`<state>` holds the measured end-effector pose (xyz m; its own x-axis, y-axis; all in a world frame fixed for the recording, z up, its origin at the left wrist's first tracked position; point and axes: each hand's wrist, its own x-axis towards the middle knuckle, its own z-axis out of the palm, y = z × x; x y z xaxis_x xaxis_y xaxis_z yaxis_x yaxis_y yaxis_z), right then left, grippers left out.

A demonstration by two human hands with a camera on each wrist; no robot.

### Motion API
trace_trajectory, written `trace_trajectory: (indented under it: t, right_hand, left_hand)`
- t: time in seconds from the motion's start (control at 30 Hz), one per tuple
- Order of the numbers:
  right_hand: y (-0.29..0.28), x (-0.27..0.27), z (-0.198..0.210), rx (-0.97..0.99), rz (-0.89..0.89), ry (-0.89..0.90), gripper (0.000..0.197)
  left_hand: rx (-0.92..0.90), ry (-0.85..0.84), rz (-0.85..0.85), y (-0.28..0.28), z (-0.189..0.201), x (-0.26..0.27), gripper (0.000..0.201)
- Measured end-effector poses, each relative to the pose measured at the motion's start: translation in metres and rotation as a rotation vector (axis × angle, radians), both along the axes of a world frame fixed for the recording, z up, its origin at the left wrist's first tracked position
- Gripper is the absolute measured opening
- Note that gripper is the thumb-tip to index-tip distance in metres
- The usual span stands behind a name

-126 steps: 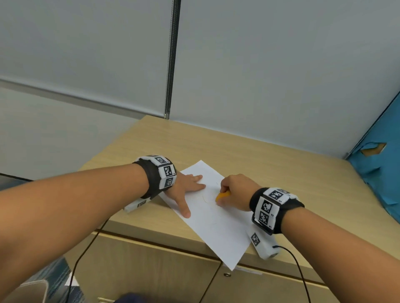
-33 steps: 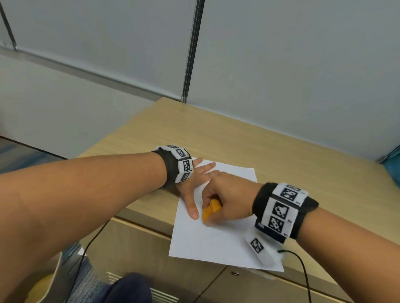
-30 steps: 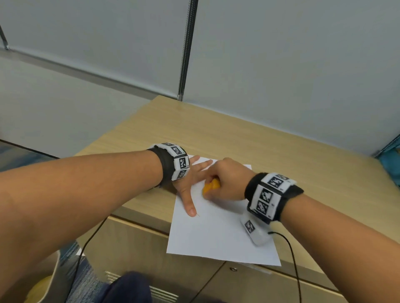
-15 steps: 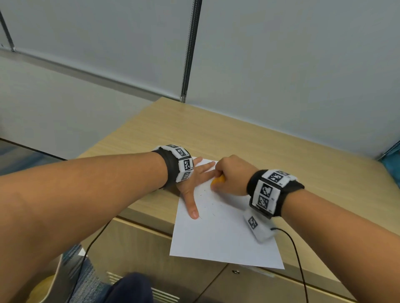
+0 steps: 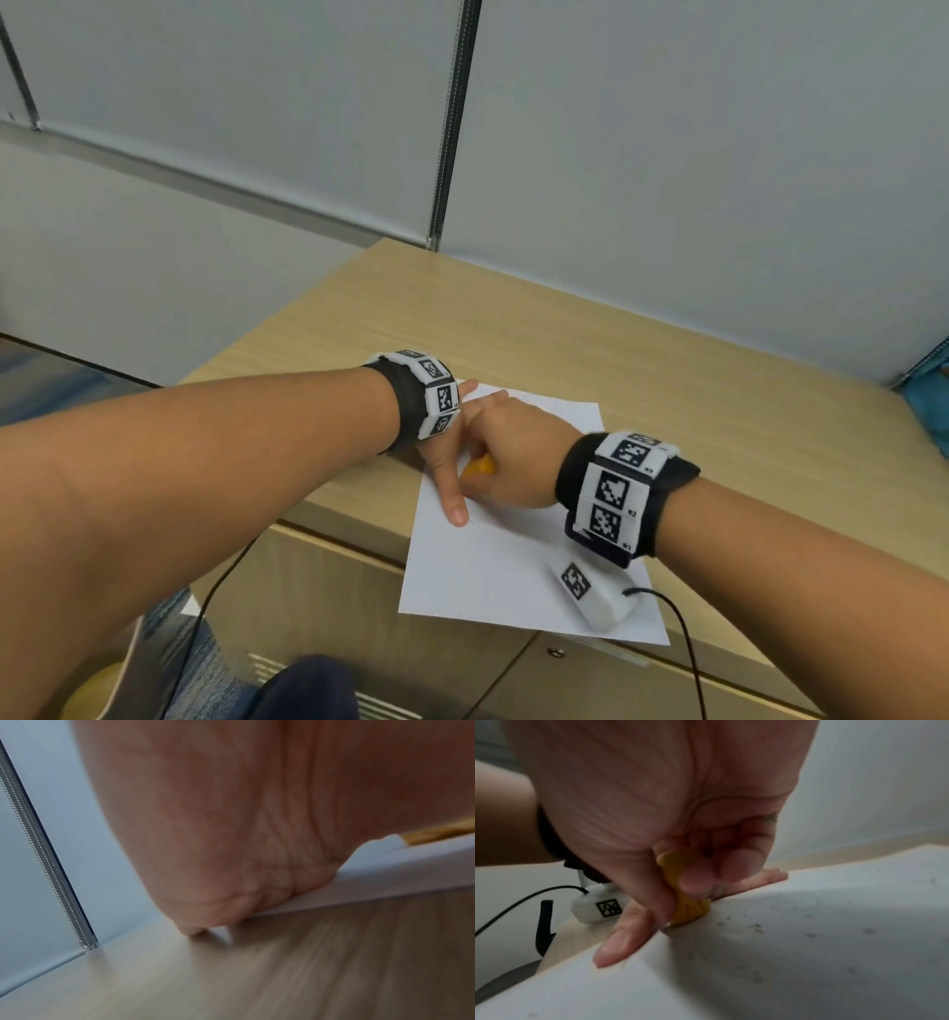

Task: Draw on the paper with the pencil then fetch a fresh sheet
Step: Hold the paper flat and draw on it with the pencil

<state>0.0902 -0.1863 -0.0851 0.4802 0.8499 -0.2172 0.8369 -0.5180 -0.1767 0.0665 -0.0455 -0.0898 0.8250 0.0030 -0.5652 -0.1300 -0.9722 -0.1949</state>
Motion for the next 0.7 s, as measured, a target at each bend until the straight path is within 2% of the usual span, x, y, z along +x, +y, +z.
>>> trace_trajectory:
  t: [0.07,0.17,0.3,0.43,0.57,0.63,0.7]
  right_hand:
    - [-0.002,0.015,0.003,-0.002,-0.075,-0.047,0.019]
    - [0.000,0.051,0.011,-0.007,-0.296,-0.135,0.024]
    - [0.006,0.046,0.018,-0.060,-0.316,-0.116,0.024]
    - [-0.019,0.026,0.025,-0.063,-0.350,-0.025,0.027]
    - [-0.051,0.010,0.019,-0.132,-0.389,-0.004,0.027]
    - [-0.062,0.010,0.016,-0.081,-0.436,0.000,0.023]
    - [-0.066,0.013,0.017,-0.038,-0.463,0.015,0.022]
  left_hand:
    - [-0.061,-0.019,-0.045,0.002,-0.004,0.000,0.137]
    - [-0.091,-0.036,-0.053,0.006,-0.015,0.004,0.154]
    - [-0.091,-0.026,-0.053,0.008,-0.016,0.005,0.152]
    - [-0.085,-0.042,-0.034,0.009,-0.018,0.009,0.160]
    - [-0.134,-0.048,0.003,0.004,-0.016,0.004,0.155]
    - [-0.136,-0.051,0.039,-0.002,-0.012,-0.002,0.155]
    - [-0.122,-0.046,0.111,-0.012,-0.005,-0.013,0.142]
